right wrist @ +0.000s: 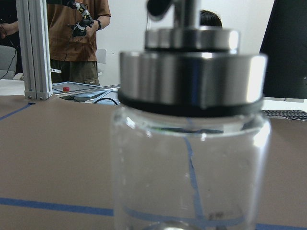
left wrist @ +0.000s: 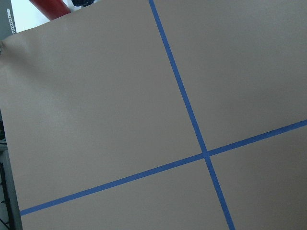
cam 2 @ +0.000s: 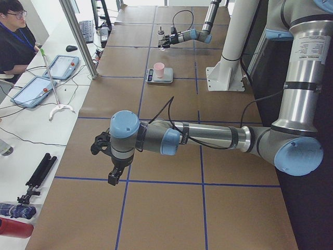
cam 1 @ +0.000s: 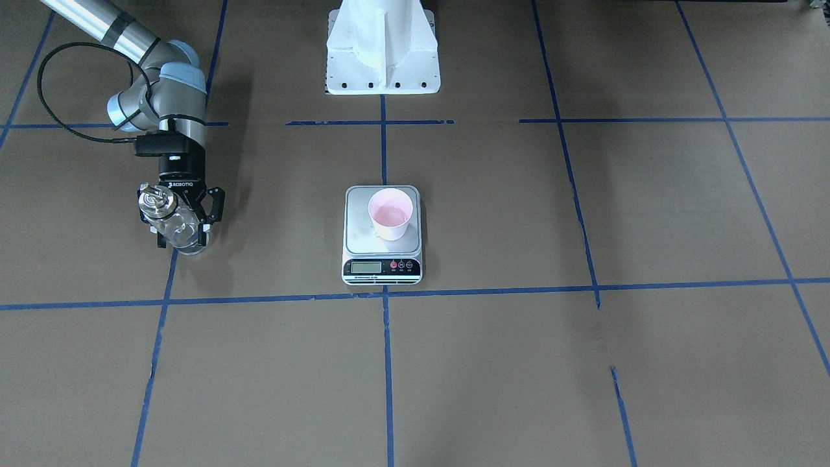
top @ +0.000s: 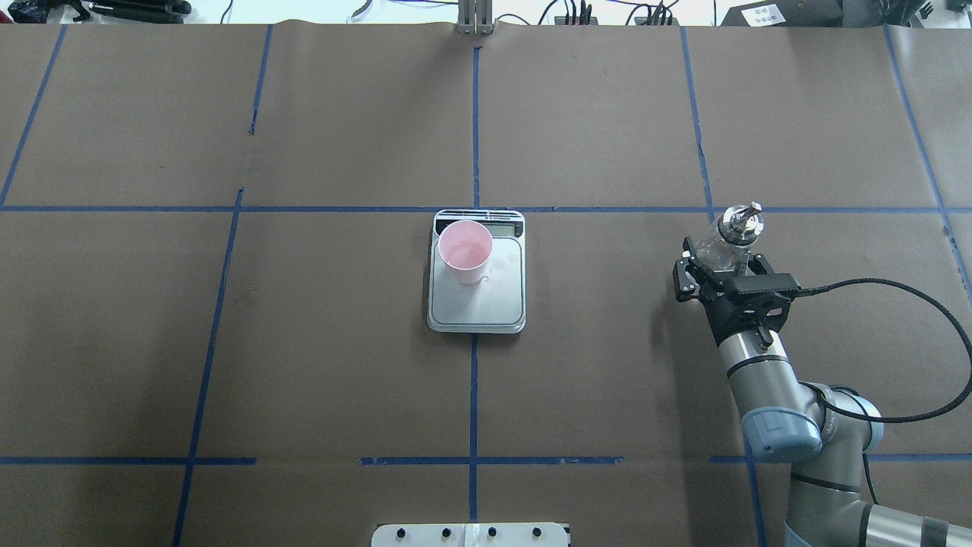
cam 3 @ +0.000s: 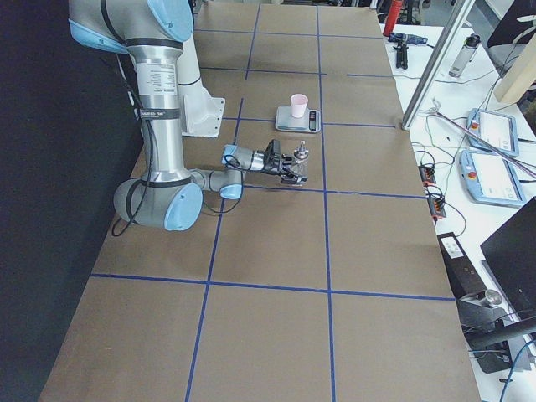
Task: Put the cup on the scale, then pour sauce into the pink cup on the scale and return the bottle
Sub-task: 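Lower the bottle onto the table with the right gripper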
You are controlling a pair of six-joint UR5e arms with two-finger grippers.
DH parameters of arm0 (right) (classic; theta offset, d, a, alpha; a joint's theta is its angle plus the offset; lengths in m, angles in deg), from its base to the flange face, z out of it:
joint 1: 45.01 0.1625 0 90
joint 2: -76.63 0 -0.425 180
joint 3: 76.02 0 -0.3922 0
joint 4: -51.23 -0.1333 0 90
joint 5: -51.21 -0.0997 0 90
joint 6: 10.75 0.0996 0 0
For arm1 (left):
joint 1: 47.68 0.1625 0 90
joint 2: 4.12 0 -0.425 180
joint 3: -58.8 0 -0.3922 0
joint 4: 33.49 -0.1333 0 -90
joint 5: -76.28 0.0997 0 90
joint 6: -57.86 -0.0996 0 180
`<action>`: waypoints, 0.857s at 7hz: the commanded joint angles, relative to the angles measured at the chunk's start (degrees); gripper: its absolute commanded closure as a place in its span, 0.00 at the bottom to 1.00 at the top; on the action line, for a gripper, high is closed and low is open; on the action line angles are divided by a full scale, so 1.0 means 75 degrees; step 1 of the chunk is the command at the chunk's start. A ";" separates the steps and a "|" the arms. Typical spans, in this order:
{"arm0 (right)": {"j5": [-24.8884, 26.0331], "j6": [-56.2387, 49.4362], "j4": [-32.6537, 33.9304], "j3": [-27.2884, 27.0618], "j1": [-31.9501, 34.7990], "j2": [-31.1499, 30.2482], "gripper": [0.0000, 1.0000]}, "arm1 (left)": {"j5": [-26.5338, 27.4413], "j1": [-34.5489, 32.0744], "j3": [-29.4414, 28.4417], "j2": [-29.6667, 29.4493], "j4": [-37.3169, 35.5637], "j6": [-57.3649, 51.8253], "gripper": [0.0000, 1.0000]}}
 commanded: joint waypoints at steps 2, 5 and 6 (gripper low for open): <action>0.0000 0.0021 0.0000 0.0035 -0.0012 0.0025 1.00 | 0.0000 0.0000 -0.0012 0.0000 0.0000 0.0009 0.00; 0.0047 -0.0014 -0.0023 0.0047 -0.0024 0.0025 0.28 | 0.0000 0.0000 -0.0012 -0.0012 0.0000 0.0020 0.00; 0.0047 -0.0026 -0.0023 0.0047 -0.0024 0.0025 0.08 | 0.0000 0.0000 -0.0012 -0.0012 0.0000 0.0020 0.00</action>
